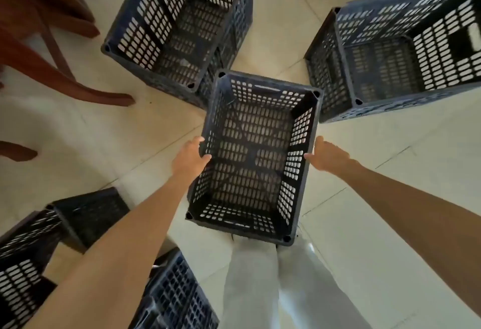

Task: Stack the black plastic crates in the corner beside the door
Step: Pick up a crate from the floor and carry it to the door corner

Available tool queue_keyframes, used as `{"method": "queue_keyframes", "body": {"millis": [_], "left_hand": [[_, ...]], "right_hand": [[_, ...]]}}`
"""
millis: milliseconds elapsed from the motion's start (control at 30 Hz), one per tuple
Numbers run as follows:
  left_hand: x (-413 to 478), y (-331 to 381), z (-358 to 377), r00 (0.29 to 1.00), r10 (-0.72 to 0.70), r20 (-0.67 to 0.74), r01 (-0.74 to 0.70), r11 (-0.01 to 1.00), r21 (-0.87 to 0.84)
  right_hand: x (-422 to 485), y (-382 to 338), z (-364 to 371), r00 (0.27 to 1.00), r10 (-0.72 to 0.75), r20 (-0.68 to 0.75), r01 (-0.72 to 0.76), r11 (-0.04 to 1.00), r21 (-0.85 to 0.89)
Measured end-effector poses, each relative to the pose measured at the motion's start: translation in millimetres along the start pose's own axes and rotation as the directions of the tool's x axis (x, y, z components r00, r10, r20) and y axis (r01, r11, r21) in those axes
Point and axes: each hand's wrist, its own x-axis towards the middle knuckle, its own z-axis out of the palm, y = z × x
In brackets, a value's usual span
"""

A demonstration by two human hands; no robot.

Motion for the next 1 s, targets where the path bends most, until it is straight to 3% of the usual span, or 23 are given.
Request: {"method": "queue_keyframes", "body": {"millis": [133, 233, 400, 633, 833, 1000], "left_hand": [[24, -25, 34, 0.995, -0.093, -0.028, 0.093, 0.996, 0.004], [44, -39, 55, 0.993, -0.100, -0.070, 0.099, 0.995, -0.011], [65, -29, 62, 0.991, -0.058, -0.123, 0.057, 0.998, -0.007], [44, -16, 36, 0.996, -0.045, -0.075, 0.057, 0.986, 0.158], [-3, 13, -28, 0.998, -0.001, -0.068, 0.016, 0.977, 0.214], [-47, 51, -97, 0.998, 0.031, -0.062, -0.016, 0.970, 0.243]], "right_hand": [[28, 6, 48, 0.986, 0.070, 0.150, -0.089, 0.988, 0.129], [49, 8, 79, 0.987, 0.133, 0.094, -0.152, 0.958, 0.243], [64, 7, 84, 0.985, 0.171, 0.021, -0.169, 0.941, 0.293], [37, 10, 55, 0.984, 0.120, 0.131, -0.155, 0.942, 0.298], [-30, 10, -2, 0.979, 0.059, 0.197, -0.108, 0.962, 0.249], [-97, 16, -65, 0.981, 0.076, 0.180, -0.132, 0.937, 0.323]]}}
